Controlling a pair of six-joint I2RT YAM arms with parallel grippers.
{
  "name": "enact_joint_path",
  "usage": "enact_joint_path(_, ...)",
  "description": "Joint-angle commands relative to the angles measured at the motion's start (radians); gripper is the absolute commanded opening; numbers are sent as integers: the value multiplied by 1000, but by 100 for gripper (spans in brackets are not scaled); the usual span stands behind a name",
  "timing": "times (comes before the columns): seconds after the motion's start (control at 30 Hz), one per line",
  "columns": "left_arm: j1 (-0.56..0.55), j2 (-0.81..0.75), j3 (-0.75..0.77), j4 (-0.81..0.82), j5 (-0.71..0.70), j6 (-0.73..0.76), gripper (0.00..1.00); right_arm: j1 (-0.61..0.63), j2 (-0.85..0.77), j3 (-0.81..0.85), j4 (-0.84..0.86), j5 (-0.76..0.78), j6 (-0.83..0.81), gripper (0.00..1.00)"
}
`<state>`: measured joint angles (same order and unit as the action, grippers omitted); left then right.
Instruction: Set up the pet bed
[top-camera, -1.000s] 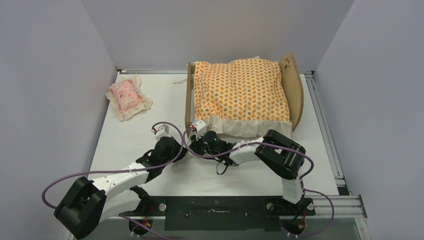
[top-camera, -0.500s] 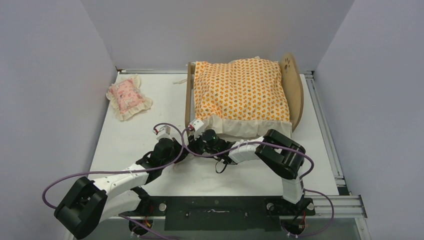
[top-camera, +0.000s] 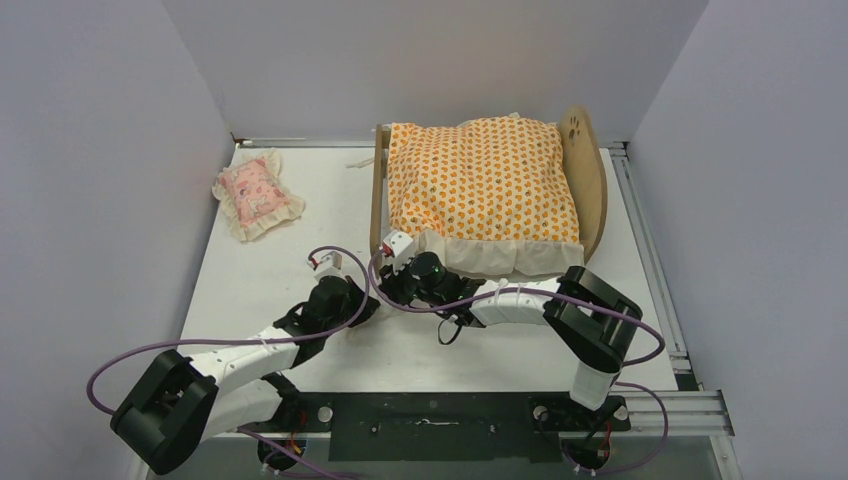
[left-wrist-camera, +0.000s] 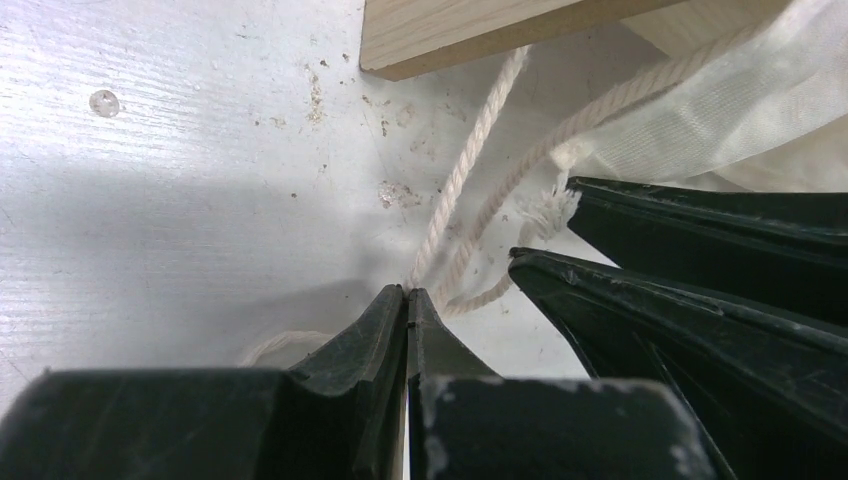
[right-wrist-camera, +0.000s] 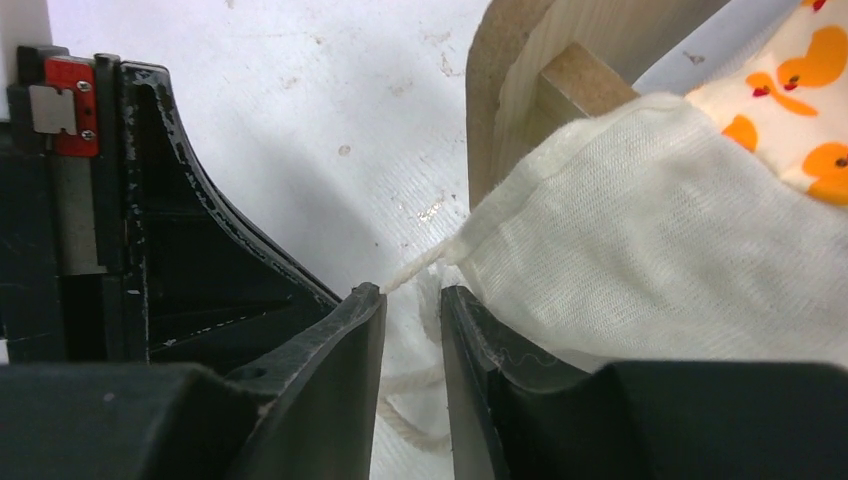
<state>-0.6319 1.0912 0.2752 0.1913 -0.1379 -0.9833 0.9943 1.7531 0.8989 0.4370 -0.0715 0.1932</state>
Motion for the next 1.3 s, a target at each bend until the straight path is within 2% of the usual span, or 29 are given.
enact_joint_path(0.0,6,5,12,42,19,14,0,-2,-30,5,-9,16,-8,22)
enact_joint_path(0.1,6,2,7,42,21,3,0,-2,-7,24,-3,15,8,8)
enact_joint_path(0.2,6,-11,-4,40,18,-29,0,-2,20,44,16,-5,42,5)
enact_joint_path(0.43,12,-45,-9,38,18,-72,0,-8,59,-19,78,13,116,5)
enact_joint_path(0.73,14,-97,-31,46,65,-71,0,-13,175,28,216,-72,141,5)
enact_joint_path(0.9,14,-102,-62,90,114,-53,0,-26,238,29,227,-112,132,6)
enact_joint_path(1.1,14,-55,-54,94,138,-24,0,-41,255,4,244,-166,135,16)
enact_joint_path(1.27,14,-53,-48,99,138,-28,0,-58,197,-89,396,-183,187,22)
